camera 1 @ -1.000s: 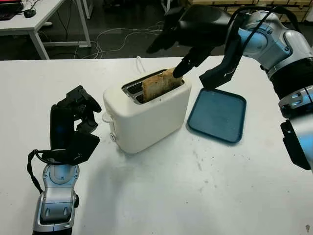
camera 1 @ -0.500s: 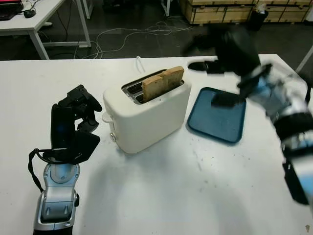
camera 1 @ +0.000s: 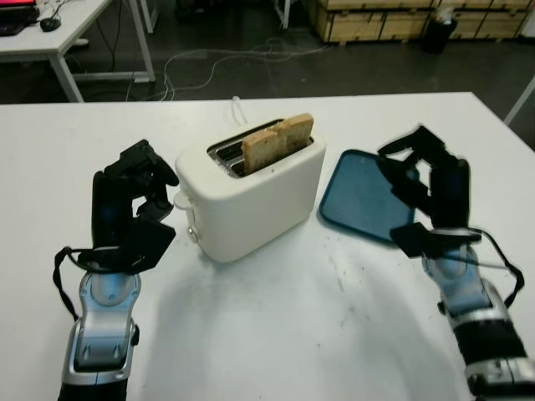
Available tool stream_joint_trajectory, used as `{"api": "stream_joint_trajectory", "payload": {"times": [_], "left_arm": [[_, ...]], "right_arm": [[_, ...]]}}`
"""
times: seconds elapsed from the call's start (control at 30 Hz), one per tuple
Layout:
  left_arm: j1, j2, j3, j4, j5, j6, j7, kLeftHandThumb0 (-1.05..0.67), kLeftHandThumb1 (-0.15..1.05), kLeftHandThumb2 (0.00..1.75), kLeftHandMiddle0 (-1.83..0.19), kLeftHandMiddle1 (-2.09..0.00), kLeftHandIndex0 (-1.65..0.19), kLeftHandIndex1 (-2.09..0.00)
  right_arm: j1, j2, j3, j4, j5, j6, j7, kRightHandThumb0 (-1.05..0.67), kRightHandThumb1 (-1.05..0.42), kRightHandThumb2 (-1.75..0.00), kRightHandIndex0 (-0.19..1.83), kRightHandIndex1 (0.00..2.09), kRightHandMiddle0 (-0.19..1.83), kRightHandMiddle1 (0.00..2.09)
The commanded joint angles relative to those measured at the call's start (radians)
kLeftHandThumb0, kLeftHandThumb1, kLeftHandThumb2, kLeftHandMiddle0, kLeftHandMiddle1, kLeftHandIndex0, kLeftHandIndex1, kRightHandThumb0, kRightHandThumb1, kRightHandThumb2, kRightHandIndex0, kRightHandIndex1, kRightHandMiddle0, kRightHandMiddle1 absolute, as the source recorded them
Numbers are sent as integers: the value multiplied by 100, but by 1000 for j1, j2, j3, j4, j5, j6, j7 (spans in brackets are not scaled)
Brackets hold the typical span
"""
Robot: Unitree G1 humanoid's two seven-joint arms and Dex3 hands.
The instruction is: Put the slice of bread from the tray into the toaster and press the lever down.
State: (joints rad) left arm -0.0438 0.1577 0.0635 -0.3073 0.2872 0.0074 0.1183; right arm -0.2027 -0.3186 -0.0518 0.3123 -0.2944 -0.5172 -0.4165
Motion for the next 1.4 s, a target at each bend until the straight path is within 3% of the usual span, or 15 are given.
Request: {"api": "stream_joint_trajectory", "payload": {"times": [0.0, 0.13, 0.37, 0.53, 0.7, 1.1, 1.23, 1.37], "left_arm": [[-4, -1, 0, 5, -6, -10, -5, 4, 74, 113, -111, -175, -76, -175], [-2, 14, 4, -2, -3, -8, -16, 6, 74, 112, -111, -175, -75, -175], [-4, 49, 11, -25, 16, 23, -53, 6, 72, 110, -109, -175, -76, -175], [-3, 65, 8, -29, 38, 31, -56, 5, 67, 115, -109, -175, -78, -175], [6, 62, 8, -37, 33, 38, -67, 5, 67, 115, -107, -175, -77, -175], [29, 125, 12, -80, 90, 53, -112, 4, 71, 96, -103, -175, -59, -172], [36, 148, 11, -111, 123, 80, -130, 5, 71, 88, -103, -175, -65, -152], [41, 186, 7, -138, 173, 111, -166, 3, 80, 65, -101, -175, -76, -114]], "right_arm": [[33, 46, -19, -39, 72, 39, 35, -42, -92, -34, 79, 174, 73, 118], [47, 80, -37, -74, 183, 111, 145, -49, -92, -33, 79, 175, 72, 127], [23, 75, -48, -153, 316, 352, 351, -51, -92, -35, 82, 175, 57, 172], [3, 62, -53, -191, 333, 460, 440, -49, -92, -34, 85, 175, 59, 174], [-8, 57, -60, -182, 331, 458, 484, -47, -92, -35, 85, 175, 58, 175], [6, 62, -54, -212, 317, 498, 513, -50, -92, -33, 86, 175, 57, 174], [10, 67, -52, -216, 314, 496, 511, -49, -92, -35, 86, 175, 58, 175], [13, 77, -56, -224, 323, 503, 510, -49, -92, -35, 86, 175, 58, 175]]}}
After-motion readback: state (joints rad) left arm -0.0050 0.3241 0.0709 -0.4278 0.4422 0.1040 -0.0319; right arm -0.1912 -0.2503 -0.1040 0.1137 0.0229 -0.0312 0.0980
